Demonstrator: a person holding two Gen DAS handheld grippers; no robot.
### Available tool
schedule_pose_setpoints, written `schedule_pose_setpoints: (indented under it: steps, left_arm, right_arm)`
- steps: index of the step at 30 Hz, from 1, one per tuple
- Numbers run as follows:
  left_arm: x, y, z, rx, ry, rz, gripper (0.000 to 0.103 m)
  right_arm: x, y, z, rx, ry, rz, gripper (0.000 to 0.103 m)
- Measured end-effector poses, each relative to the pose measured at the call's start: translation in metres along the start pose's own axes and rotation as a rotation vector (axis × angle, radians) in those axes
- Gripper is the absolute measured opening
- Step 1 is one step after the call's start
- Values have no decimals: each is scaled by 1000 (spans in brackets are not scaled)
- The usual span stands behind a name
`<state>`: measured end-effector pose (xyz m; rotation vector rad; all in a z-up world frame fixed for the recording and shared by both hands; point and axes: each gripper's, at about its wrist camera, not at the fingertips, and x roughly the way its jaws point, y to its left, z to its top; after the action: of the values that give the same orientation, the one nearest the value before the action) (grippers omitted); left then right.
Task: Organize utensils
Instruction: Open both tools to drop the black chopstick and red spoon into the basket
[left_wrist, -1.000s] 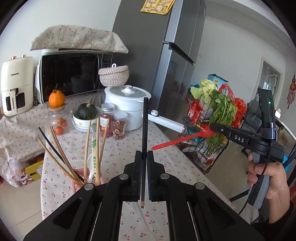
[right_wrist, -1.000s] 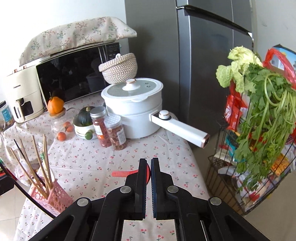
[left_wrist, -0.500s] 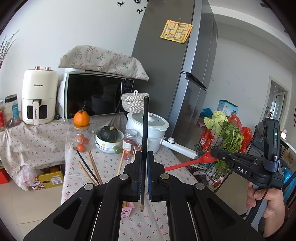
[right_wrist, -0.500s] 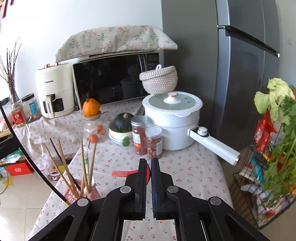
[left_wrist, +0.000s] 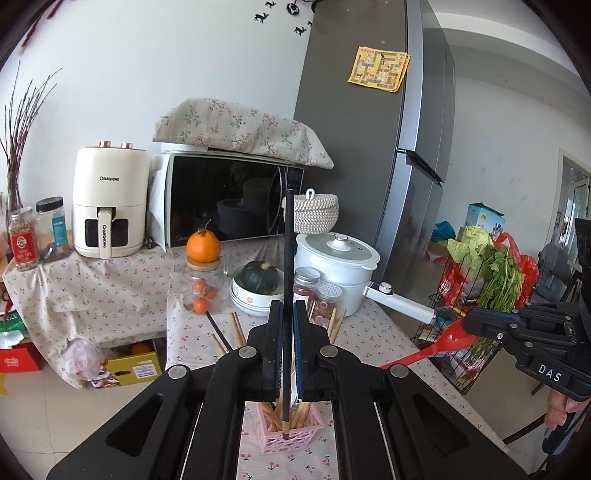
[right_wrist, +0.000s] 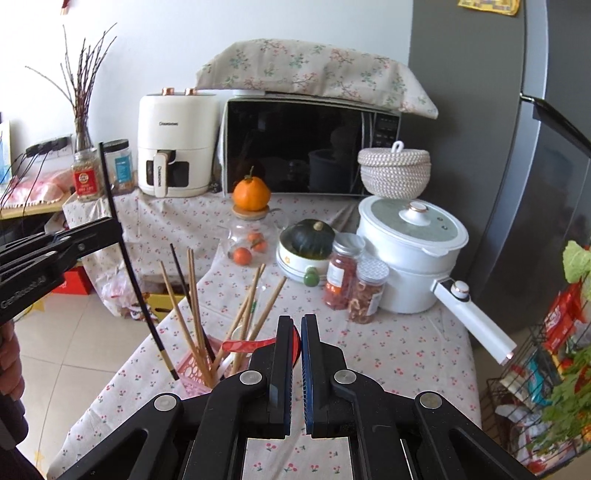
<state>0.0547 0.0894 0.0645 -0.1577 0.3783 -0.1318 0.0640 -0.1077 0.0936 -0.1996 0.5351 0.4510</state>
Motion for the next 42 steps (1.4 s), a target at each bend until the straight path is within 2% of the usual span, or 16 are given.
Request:
schedule_pose_setpoints:
  steps: [5, 12, 21, 24, 27, 28, 30, 32, 34, 36, 38, 39, 41, 42]
  left_arm:
    - [17, 5, 0, -3, 13, -1, 5]
    - [15, 7, 10, -14, -8, -19, 5]
    - [46, 11, 0, -8, 121, 3, 5]
    - [60, 15, -6, -22, 174, -21, 6]
    - [67, 19, -9, -58, 203, -28, 6]
    - [68, 20, -9, -67, 208, -32, 9]
    - [67, 22, -9, -84, 210, -34, 22]
    - [64, 24, -10, -101, 203, -32, 48]
    - [61, 24, -11, -108, 201, -32, 52]
    - [58, 23, -11, -105, 208, -27, 56]
    - [54, 20, -13, -104, 212, -18, 69]
    - [51, 18, -14, -93, 213, -6, 72]
    - [44, 9, -17, -55, 219, 8, 81]
    - [41, 5, -18, -43, 227, 9, 83]
  right_arm:
    - [26, 19, 0, -58, 72, 7, 3]
    - [46, 34, 1, -121, 127, -3, 3]
    - [72, 50, 1, -170, 199, -4, 4]
    - [80, 45, 3, -110, 192, 26, 4]
    - [87, 28, 7, 39, 173, 114, 10]
    - [88, 24, 7, 73, 168, 120, 14]
    - [85, 17, 8, 116, 143, 116, 17]
    - [80, 11, 10, 154, 119, 120, 20]
    - [75, 4, 12, 188, 95, 124, 24]
    - [69, -1, 13, 210, 74, 119, 33]
    - [60, -6, 12, 227, 51, 102, 49]
    - [55, -7, 11, 236, 39, 92, 53]
    - [45, -13, 8, 257, 18, 74, 69]
    - [40, -15, 7, 269, 8, 63, 73]
